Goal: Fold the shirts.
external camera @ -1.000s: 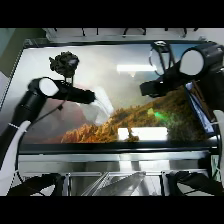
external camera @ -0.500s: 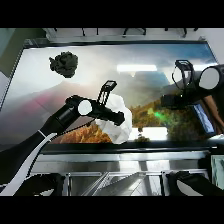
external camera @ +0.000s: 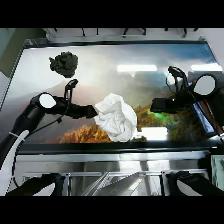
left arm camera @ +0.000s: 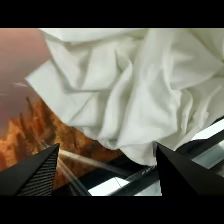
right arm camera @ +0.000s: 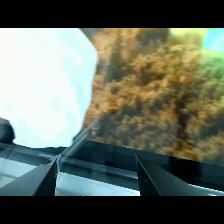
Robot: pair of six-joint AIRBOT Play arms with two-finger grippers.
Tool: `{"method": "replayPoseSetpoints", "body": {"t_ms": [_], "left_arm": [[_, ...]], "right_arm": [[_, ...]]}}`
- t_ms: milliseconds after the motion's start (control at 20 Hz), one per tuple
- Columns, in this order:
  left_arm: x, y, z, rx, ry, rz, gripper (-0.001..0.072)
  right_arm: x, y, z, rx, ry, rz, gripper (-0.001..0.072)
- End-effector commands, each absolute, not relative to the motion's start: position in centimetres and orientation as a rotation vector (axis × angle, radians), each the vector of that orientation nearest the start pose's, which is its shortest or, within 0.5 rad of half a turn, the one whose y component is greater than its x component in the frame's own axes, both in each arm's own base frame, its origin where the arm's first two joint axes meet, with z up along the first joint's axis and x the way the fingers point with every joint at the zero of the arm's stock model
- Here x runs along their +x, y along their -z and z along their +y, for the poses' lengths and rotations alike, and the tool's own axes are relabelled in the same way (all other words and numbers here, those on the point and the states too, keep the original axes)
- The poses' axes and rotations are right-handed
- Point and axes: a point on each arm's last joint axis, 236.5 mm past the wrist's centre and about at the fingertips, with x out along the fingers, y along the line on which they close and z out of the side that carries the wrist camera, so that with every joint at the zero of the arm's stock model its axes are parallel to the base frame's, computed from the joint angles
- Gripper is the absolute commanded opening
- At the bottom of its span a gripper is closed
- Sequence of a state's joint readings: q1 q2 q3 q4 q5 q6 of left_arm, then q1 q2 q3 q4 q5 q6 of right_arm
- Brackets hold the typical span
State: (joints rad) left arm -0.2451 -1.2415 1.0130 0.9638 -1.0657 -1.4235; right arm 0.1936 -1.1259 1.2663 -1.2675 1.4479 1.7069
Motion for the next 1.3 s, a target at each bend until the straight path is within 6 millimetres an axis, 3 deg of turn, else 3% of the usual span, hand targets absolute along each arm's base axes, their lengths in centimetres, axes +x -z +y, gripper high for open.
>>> {"method": "replayPoseSetpoints", "body": {"t_ms": [0,100,250,450,600,700,850,950,1000,1150,1250], "left_arm": [[36.0,1.6,-17.1,-0.479,0.535,1.307,0.0653],[36.2,4.3,-16.2,-0.481,0.541,1.375,0.0653],[36.7,7.5,-16.4,-0.487,0.548,1.451,0.0652],[36.9,10.2,-19.2,-0.443,0.602,1.519,0.0652],[37.0,10.7,-22.0,-0.384,0.659,1.531,0.0649],[37.1,10.9,-23.3,-0.361,0.684,1.531,0.0403],[37.4,10.6,-23.8,-0.354,0.704,1.534,0.0362],[37.3,10.3,-23.4,-0.348,0.717,1.532,0.0080],[37.2,10.2,-23.2,-0.337,0.735,1.533,0.0017],[36.1,10.1,-22.9,-0.295,0.765,1.561,0.0015],[36.1,8.7,-22.6,-0.263,0.776,1.541,0.0015]], "right_arm": [[31.3,-9.8,15.1,0.275,-0.375,1.328,0.0527],[31.7,-9.7,14.9,0.267,-0.367,1.314,0.0527],[32.6,-9.8,15.1,0.282,-0.367,1.283,0.0527],[32.7,-9.8,15.2,0.285,-0.367,1.279,0.0526],[32.7,-9.8,15.2,0.286,-0.367,1.279,0.0525],[32.7,-9.8,15.2,0.286,-0.367,1.279,0.0526],[32.7,-9.9,15.3,0.288,-0.370,1.279,0.0525],[32.7,-9.9,15.3,0.288,-0.370,1.278,0.0525],[32.7,-9.9,15.3,0.288,-0.370,1.278,0.0525],[32.7,-9.9,15.3,0.287,-0.370,1.277,0.0525],[33.4,-10.2,15.6,0.306,-0.376,1.247,0.0526]]}}
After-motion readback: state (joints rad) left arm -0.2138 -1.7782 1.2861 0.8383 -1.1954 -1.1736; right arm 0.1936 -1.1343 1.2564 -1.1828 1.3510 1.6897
